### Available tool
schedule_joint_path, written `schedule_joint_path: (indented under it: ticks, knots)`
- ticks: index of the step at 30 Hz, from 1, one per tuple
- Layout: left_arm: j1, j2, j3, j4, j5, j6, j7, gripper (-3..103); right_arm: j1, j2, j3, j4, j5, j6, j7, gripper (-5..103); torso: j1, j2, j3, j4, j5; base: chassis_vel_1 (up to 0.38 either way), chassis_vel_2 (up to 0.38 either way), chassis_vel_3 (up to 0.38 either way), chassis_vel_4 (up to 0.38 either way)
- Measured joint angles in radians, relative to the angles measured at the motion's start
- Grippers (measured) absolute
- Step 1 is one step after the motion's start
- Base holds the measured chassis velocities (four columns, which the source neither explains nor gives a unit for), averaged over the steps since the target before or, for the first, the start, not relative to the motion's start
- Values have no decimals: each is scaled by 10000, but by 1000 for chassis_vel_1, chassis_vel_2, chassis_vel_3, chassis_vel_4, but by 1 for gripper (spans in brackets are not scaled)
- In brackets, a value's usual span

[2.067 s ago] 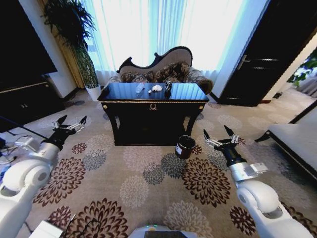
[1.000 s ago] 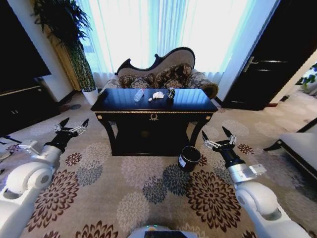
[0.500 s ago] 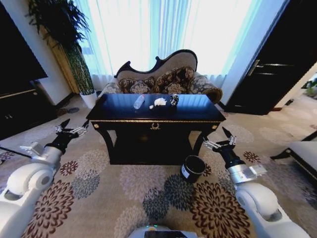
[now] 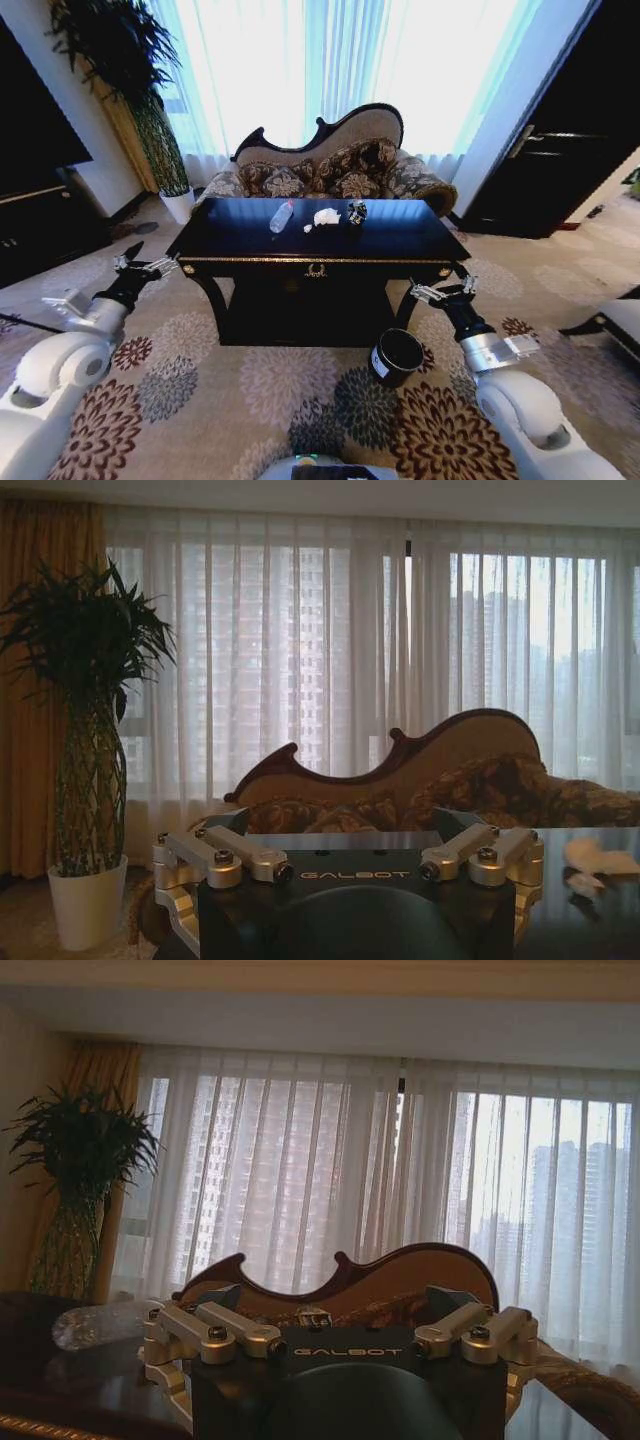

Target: Move to the front of the table and place the trash on the table into the trash bin.

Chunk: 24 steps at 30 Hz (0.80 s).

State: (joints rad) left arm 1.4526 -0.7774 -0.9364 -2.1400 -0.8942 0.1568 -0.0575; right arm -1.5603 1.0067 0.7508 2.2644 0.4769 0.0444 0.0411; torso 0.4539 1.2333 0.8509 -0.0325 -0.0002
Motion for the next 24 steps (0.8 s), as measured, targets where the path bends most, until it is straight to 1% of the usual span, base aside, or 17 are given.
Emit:
schedule_joint_path:
  ticks: [14, 20, 24]
  knots:
    - [-29, -69, 61, 21, 82, 0, 10, 100, -36, 56, -38, 9, -3, 30, -13, 100, 0, 0, 0, 1, 0, -177, 175, 176, -174]
    - [-71, 13, 105, 131, 83, 0, 27, 100, -27, 131, -115, 7, -27, 29, -14, 100, 0, 0, 0, 0, 0, -170, 149, 162, -174]
    - [-162, 155, 298, 202, 34, -3, 137, 100, -64, 142, -171, 20, -10, 102, -55, 100, 2, -2, 0, 2, -1, -157, 168, 159, -166]
